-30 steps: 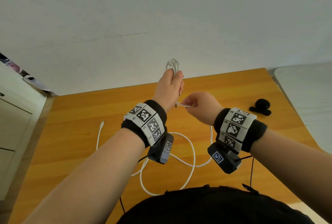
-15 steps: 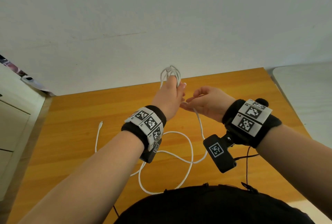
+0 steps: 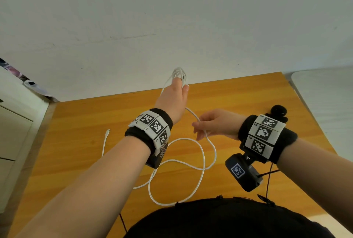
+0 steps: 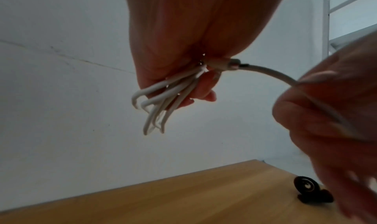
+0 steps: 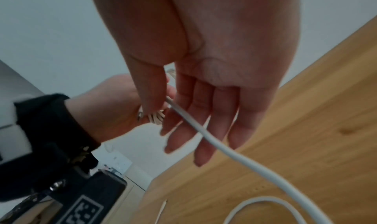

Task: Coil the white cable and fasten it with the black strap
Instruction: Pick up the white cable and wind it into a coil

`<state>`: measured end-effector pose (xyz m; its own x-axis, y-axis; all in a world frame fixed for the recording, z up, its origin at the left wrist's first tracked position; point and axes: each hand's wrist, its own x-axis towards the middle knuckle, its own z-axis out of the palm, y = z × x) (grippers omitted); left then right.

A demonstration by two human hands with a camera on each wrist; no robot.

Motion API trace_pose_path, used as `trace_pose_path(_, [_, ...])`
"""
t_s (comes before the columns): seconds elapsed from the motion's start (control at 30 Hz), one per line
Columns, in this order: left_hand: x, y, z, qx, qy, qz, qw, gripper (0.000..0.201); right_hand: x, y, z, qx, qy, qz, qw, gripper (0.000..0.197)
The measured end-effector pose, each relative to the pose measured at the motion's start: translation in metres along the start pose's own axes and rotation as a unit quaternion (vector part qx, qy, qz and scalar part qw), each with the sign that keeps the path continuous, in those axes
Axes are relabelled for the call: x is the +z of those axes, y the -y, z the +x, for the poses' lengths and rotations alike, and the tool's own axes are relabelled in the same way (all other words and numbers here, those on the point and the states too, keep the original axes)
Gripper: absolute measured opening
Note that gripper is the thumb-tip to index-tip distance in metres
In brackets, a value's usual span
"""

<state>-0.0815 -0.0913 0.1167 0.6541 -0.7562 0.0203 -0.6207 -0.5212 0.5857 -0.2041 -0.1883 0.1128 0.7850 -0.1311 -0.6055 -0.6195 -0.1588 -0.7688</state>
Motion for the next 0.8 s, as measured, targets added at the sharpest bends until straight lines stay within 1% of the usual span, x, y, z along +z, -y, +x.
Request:
trace_pose_path(0.07, [-0.003,0.003,0.0,-0.005,0.002,-0.002,1.0,0.027,-0.004,-0.003,0.001,-0.012,-0.034,0.038,0.999,0.023])
trace_pose_path(0.13, [-0.003,0.005,0.0,-0.005,0.02,0.004,1.0,0.026,-0.009,-0.001,0.0,-0.04,-0.095,0.104,0.989,0.022])
trace_pose_path(0.17, [-0.002,0.005,-0.002,-0.005,0.033,-0.002,0.999,0.024,-0.011,0.001,0.0,-0.059,-0.127,0.114,0.984,0.02])
trace_pose_path(0.23, [0.0,0.003,-0.005,-0.006,0.058,-0.042,0.997,0.021,-0.015,0.006,0.001,-0.094,-0.175,0.1,0.975,0.019])
trace_pose_path(0.3, [0.001,0.001,-0.007,-0.006,0.074,-0.098,0.992,0.019,-0.018,0.01,0.003,-0.119,-0.207,0.069,0.969,0.019])
trace_pose_path(0.43, [0.001,-0.005,-0.01,-0.019,0.1,-0.196,0.975,0.02,-0.025,0.009,0.013,-0.143,-0.261,0.015,0.955,0.022])
trace_pose_path(0.5, [0.002,-0.008,-0.011,-0.035,0.122,-0.237,0.963,0.022,-0.028,0.009,0.016,-0.15,-0.289,0.007,0.946,0.026])
trace_pose_path(0.57, [0.001,-0.01,-0.012,-0.068,0.142,-0.294,0.943,0.025,-0.032,0.009,0.018,-0.155,-0.308,0.012,0.939,0.032])
trace_pose_path(0.63, [-0.003,-0.011,-0.011,-0.104,0.171,-0.361,0.911,0.026,-0.035,0.008,0.019,-0.154,-0.295,0.015,0.943,0.039])
trace_pose_path(0.7, [-0.008,-0.013,-0.011,-0.139,0.193,-0.42,0.876,0.025,-0.036,0.005,0.022,-0.149,-0.243,0.008,0.958,0.044])
trace_pose_path(0.77, [-0.012,-0.014,-0.01,-0.164,0.207,-0.452,0.852,0.028,-0.033,0.003,0.022,-0.149,-0.179,0.017,0.972,0.046])
trace_pose_path(0.8, [-0.014,-0.014,-0.01,-0.171,0.216,-0.46,0.844,0.03,-0.032,0.002,0.022,-0.151,-0.156,0.026,0.976,0.044])
